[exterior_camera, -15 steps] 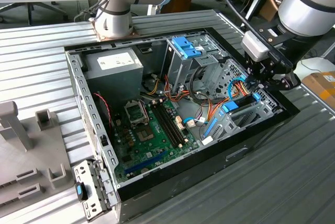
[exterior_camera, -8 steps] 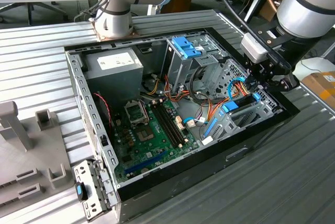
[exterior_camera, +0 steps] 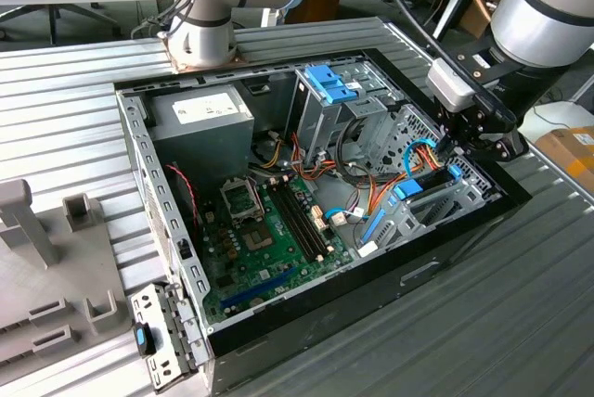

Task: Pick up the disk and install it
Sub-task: 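Insert the second disk wire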

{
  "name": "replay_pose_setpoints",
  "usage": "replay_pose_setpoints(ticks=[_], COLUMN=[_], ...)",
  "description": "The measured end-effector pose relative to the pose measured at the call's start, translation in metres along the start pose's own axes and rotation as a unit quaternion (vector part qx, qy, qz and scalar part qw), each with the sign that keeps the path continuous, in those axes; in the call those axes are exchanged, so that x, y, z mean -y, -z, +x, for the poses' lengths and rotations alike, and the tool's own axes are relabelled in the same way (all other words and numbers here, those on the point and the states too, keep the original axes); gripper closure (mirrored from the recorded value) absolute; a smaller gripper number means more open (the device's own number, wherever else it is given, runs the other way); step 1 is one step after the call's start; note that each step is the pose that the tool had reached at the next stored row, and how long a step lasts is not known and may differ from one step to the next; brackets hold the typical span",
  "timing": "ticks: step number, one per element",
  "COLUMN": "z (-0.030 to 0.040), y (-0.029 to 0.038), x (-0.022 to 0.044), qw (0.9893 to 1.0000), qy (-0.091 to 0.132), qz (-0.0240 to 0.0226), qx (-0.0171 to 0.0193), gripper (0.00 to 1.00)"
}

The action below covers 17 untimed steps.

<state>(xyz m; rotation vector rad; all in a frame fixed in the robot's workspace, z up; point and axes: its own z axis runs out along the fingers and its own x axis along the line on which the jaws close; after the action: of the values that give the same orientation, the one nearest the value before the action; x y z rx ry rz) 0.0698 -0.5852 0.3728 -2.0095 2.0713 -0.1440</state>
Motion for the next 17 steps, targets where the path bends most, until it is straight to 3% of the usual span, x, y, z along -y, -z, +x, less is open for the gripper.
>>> replay_pose_setpoints(ticks=[5, 7, 9, 13, 16, 17], z=[0.0, 0.0024, 0.0034, 0.008, 0.0099, 0.0113], y=[-0.0001, -0.0013, -0.0017, -0.002, -0.0014, -0.0016], x=[0.0, -0.001, -0.0021, -0.0049, -0.0081, -0.0102], qw=[1.0, 0.9999, 0.9999, 0.9998, 0.9997, 0.9997], qy=[0.0, -0.001, 0.0, 0.001, 0.003, 0.004], qz=[0.0, -0.0004, -0.0005, 0.0022, 0.0056, 0.0091], qx=[0.0, 0.0104, 0.0128, 0.0222, 0.023, 0.0235], gripper=[0.84, 0.84, 0.84, 0.84, 0.84, 0.84])
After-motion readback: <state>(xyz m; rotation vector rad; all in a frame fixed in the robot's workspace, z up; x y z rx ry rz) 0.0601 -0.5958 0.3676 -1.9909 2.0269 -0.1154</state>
